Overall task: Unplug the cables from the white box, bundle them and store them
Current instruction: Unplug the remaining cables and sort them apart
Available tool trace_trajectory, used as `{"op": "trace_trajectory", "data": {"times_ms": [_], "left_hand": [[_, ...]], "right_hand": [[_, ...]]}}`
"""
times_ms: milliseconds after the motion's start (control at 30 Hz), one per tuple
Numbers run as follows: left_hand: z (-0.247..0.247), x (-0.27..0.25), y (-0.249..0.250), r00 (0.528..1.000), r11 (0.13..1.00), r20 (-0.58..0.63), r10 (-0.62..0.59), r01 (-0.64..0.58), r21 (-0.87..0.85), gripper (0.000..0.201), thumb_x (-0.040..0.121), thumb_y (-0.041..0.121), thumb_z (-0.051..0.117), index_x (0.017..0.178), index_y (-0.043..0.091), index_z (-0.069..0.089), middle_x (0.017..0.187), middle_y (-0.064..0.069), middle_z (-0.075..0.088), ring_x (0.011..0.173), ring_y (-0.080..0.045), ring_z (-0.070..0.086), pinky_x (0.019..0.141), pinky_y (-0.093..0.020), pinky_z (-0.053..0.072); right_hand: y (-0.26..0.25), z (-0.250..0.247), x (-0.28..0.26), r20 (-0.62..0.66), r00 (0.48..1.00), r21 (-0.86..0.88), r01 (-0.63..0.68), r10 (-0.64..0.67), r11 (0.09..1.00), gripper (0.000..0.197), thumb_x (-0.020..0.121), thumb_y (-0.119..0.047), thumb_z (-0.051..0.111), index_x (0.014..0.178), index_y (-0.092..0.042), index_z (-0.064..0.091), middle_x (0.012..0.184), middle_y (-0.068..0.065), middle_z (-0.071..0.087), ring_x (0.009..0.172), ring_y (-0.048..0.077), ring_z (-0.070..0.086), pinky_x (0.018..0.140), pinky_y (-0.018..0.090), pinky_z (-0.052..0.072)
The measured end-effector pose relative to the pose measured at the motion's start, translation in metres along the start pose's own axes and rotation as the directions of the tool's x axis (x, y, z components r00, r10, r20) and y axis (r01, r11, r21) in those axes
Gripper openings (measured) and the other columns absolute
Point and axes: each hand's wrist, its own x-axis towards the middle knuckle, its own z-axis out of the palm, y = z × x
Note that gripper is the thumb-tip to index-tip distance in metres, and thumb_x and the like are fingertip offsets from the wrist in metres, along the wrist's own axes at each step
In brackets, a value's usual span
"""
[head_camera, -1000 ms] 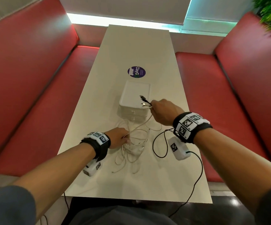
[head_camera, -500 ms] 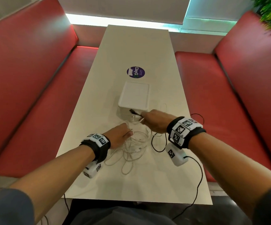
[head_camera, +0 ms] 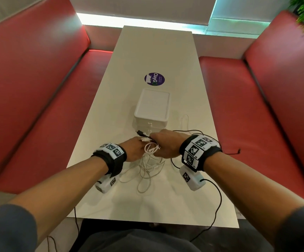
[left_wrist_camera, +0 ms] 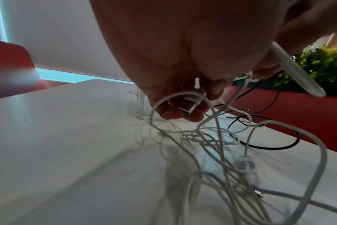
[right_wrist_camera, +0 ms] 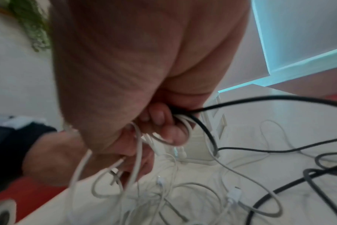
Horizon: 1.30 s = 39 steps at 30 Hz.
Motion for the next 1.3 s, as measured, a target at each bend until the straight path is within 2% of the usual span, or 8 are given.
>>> {"op": "trace_trajectory", "data": {"times_ms": [267, 400, 700, 767, 867, 967, 1100, 1300], "left_hand": [[0.014, 0.003, -0.010, 0.998, 0.998, 0.024, -0.058, 0.058, -0.006, 0.029, 0.100, 0.041, 0.047, 0.091, 0.017, 0.060, 0.097, 0.000, 0.062, 0.083, -0.018, 0.058, 0.079, -0.036, 0.048], [0.025, -0.003, -0.030, 0.984, 0.986, 0.073, -0.161, 0.157, 0.061, 0.019, 0.096, 0.025, 0.054, 0.079, 0.020, 0.049, 0.087, 0.011, 0.052, 0.077, -0.011, 0.053, 0.076, -0.030, 0.045], [0.029, -0.004, -0.038, 0.972, 0.976, 0.093, -0.214, 0.208, 0.063, 0.027, 0.091, 0.041, 0.066, 0.086, 0.017, 0.053, 0.091, 0.006, 0.050, 0.087, -0.023, 0.054, 0.078, -0.034, 0.045], [0.029, -0.003, -0.039, 0.970, 0.975, 0.103, -0.220, 0.216, 0.048, 0.025, 0.091, 0.040, 0.067, 0.086, 0.019, 0.052, 0.091, 0.007, 0.050, 0.086, -0.021, 0.053, 0.076, -0.032, 0.044], [0.024, -0.004, -0.037, 0.967, 0.975, 0.126, -0.222, 0.219, 0.038, 0.015, 0.089, 0.028, 0.065, 0.085, 0.023, 0.051, 0.092, 0.010, 0.051, 0.087, -0.019, 0.053, 0.074, -0.029, 0.044], [0.012, -0.005, -0.031, 0.970, 0.978, 0.132, -0.203, 0.207, -0.020, 0.012, 0.084, 0.012, 0.052, 0.089, 0.022, 0.055, 0.100, 0.006, 0.055, 0.094, -0.021, 0.056, 0.083, -0.032, 0.048], [-0.001, 0.002, -0.025, 0.978, 0.978, -0.093, -0.186, 0.176, -0.111, 0.010, 0.088, 0.014, 0.050, 0.096, 0.016, 0.056, 0.103, 0.002, 0.056, 0.093, -0.023, 0.056, 0.083, -0.034, 0.049], [0.002, 0.022, -0.001, 0.999, 0.998, -0.005, -0.050, 0.050, 0.038, 0.062, 0.092, 0.006, 0.042, 0.150, 0.026, 0.034, 0.156, 0.001, 0.033, 0.142, -0.025, 0.029, 0.115, -0.046, 0.029]], "right_hand": [[0.008, -0.005, -0.005, -0.064, 0.996, -0.052, -0.059, 0.056, 0.997, 0.024, 0.102, -0.032, 0.042, 0.088, -0.017, 0.054, 0.073, 0.000, 0.052, 0.064, 0.022, 0.053, 0.058, 0.032, 0.040], [0.029, -0.032, -0.015, -0.055, 0.968, -0.121, -0.250, 0.245, 0.961, 0.022, 0.098, -0.028, 0.043, 0.083, -0.017, 0.056, 0.075, 0.003, 0.055, 0.067, 0.023, 0.056, 0.057, 0.031, 0.040], [0.091, -0.043, -0.048, 0.122, 0.766, -0.542, -0.481, 0.631, 0.689, 0.046, 0.081, -0.032, 0.073, 0.121, -0.014, 0.063, 0.087, 0.001, 0.064, 0.089, 0.024, 0.067, 0.082, 0.033, 0.058], [0.085, -0.047, -0.047, 0.109, 0.751, -0.472, -0.537, 0.651, 0.699, 0.051, 0.089, -0.025, 0.065, 0.136, -0.009, 0.050, 0.081, 0.002, 0.055, 0.083, 0.024, 0.063, 0.074, 0.030, 0.051], [0.067, -0.052, -0.039, 0.163, 0.753, -0.313, -0.573, 0.637, 0.758, 0.048, 0.097, -0.011, 0.051, 0.143, -0.005, 0.041, 0.121, 0.012, 0.062, 0.099, 0.029, 0.063, 0.060, 0.027, 0.041], [0.069, -0.032, -0.022, 0.149, 0.788, -0.018, -0.602, 0.597, 0.798, 0.017, 0.097, -0.012, 0.042, 0.108, -0.007, 0.054, 0.110, 0.016, 0.061, 0.085, 0.027, 0.058, 0.059, 0.028, 0.039], [0.063, 0.000, -0.007, 0.157, 0.794, 0.249, -0.608, 0.588, 0.754, 0.032, 0.101, -0.018, 0.038, 0.114, -0.004, 0.064, 0.113, 0.013, 0.066, 0.099, 0.029, 0.063, 0.089, 0.039, 0.053], [0.057, 0.032, -0.001, 0.107, 0.764, 0.319, -0.633, 0.636, 0.706, 0.029, 0.100, -0.019, 0.039, 0.114, -0.007, 0.062, 0.111, 0.014, 0.067, 0.096, 0.032, 0.064, 0.083, 0.038, 0.054]]}}
